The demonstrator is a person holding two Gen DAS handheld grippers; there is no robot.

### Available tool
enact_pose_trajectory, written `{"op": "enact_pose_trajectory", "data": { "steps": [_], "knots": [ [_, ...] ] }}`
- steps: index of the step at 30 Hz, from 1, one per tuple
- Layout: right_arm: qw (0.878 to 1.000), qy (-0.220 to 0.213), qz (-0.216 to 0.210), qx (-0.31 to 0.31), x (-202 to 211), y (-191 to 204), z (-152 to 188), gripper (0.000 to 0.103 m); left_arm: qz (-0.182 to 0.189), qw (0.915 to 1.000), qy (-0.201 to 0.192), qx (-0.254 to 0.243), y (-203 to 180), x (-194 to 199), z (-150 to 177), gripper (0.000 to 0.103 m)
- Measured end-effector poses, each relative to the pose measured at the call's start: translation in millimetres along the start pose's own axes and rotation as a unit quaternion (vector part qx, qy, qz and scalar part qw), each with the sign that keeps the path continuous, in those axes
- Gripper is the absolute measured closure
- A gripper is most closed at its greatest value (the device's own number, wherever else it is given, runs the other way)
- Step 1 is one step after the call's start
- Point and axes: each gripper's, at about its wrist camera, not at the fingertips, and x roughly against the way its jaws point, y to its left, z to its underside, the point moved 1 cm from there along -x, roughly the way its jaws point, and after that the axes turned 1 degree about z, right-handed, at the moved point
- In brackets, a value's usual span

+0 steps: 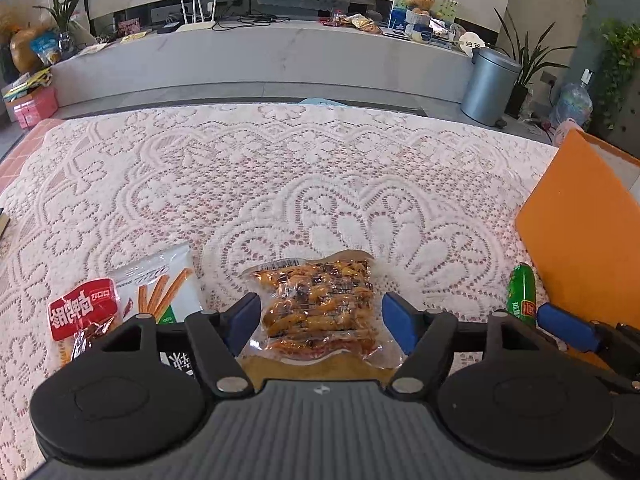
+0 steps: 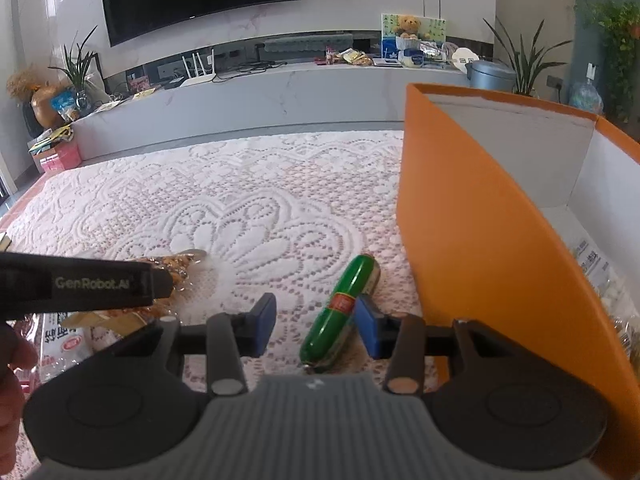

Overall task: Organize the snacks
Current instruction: 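Grasp the dried snack bag with the left tool while the right tool grasps the green sausage, then lift both items and carry them over the orange box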

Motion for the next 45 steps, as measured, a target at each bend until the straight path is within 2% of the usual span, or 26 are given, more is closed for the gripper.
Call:
{"op": "enact_pose_trajectory", "data": {
  "steps": [5, 10, 12, 13, 16, 20, 25, 31, 32, 35, 39, 45],
  "knots": [
    [1.0, 0.001, 0.009, -0.008, -6.2, -0.1, 2.2, 0.059, -0.007, 0.9998, -0.013, -0.016, -6.8, -2.9, 1.4, 0.02],
    [1.0, 0.005, 0.007, -0.013, -13.2, -1.7, 4.6, 0.062, -0.019, 0.9992, -0.007, -0.035, -11.7, -11.8, 3.6, 0.018],
    [1.0, 0.007, 0.007, -0.012, -15.2, -2.1, 6.8, 0.074, -0.028, 0.999, -0.002, -0.036, -11.8, -16.8, 4.3, 0.018],
    [1.0, 0.007, 0.005, -0.009, -15.9, -1.9, 7.7, 0.078, -0.031, 0.9989, 0.0, -0.035, -12.0, -18.9, 4.4, 0.017],
    [1.0, 0.005, 0.002, -0.009, -14.5, -1.8, 10.4, 0.08, -0.037, 0.9988, 0.0, -0.032, -13.6, -21.2, 3.8, 0.016],
    [1.0, 0.005, -0.005, 0.005, -10.5, 3.2, 15.0, 0.08, -0.046, 0.9984, -0.002, -0.033, -17.0, -23.5, 4.2, 0.013],
    [1.0, 0.003, -0.007, 0.027, -10.6, 9.8, 15.9, 0.08, -0.037, 0.9991, -0.003, -0.021, -12.3, -23.4, 5.7, 0.013],
    [1.0, -0.002, -0.024, 0.008, -15.9, 0.5, 16.1, 0.075, -0.032, 0.9991, -0.007, -0.026, -12.8, -21.5, 7.3, 0.018],
    [1.0, -0.002, -0.026, 0.006, -16.4, -0.3, 15.2, 0.08, -0.032, 0.9991, -0.007, -0.028, -13.2, -21.1, 7.7, 0.019],
    [0.999, 0.002, -0.031, 0.006, -15.0, 0.6, 14.8, 0.082, -0.032, 0.9988, -0.015, -0.033, -14.6, -18.6, 8.4, 0.024],
    [0.999, 0.003, -0.036, 0.009, -11.7, 3.7, 14.9, 0.082, -0.032, 0.9985, -0.017, -0.041, -15.7, -17.7, 8.8, 0.024],
    [0.999, -0.008, -0.047, 0.027, -1.1, 6.7, 18.2, 0.082, -0.024, 0.9991, -0.019, -0.029, -10.7, -13.4, 6.0, 0.025]
  ]
}}
